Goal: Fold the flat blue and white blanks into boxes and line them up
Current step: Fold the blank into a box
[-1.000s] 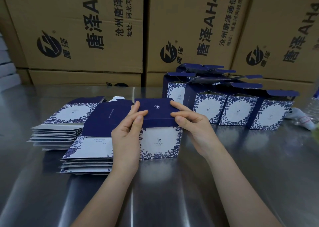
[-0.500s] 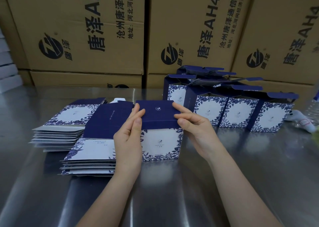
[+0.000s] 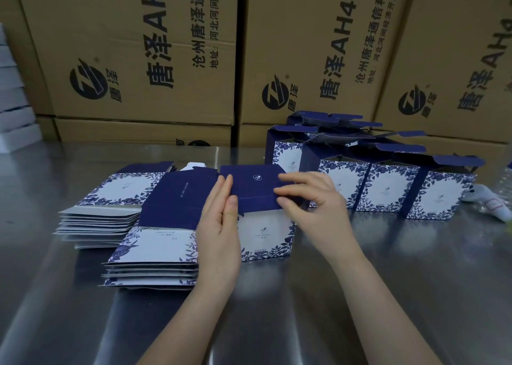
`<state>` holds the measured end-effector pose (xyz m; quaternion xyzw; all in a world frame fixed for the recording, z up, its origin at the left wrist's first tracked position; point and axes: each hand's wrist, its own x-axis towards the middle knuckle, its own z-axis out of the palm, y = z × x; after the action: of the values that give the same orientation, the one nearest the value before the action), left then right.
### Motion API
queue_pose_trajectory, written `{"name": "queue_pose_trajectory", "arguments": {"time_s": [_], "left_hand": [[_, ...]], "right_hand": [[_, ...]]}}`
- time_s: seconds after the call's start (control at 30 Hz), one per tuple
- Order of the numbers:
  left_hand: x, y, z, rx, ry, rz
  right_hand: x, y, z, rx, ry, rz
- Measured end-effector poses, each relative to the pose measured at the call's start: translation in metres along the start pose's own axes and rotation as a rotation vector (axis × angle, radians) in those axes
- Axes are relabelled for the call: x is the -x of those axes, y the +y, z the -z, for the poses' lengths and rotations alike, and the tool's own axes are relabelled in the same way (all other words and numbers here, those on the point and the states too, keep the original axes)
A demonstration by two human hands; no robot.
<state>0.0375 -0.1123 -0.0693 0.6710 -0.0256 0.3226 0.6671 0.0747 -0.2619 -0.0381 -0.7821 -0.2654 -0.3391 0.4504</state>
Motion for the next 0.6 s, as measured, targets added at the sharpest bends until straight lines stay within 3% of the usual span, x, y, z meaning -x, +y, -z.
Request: {"name": "queue_pose_trajectory", "arguments": {"time_s": [0.07,0.13,0.6], "left_hand": [[0.001,-0.001,-0.001,-0.063,-0.031,-0.024],[0.000,-0.002,-0.001,-0.074,-0.028,-0.015],[0.005,-0.005,-0.005,-0.282,-0.023,-0.030]], "right_hand": [[0.002,-0.009,-0.008,0.173,0.010,0.160],[0.003,-0.014,-0.016,0.262,0.029,0.204],[-0.009,0.007,-0.031,0.510,0.169,0.107]]}}
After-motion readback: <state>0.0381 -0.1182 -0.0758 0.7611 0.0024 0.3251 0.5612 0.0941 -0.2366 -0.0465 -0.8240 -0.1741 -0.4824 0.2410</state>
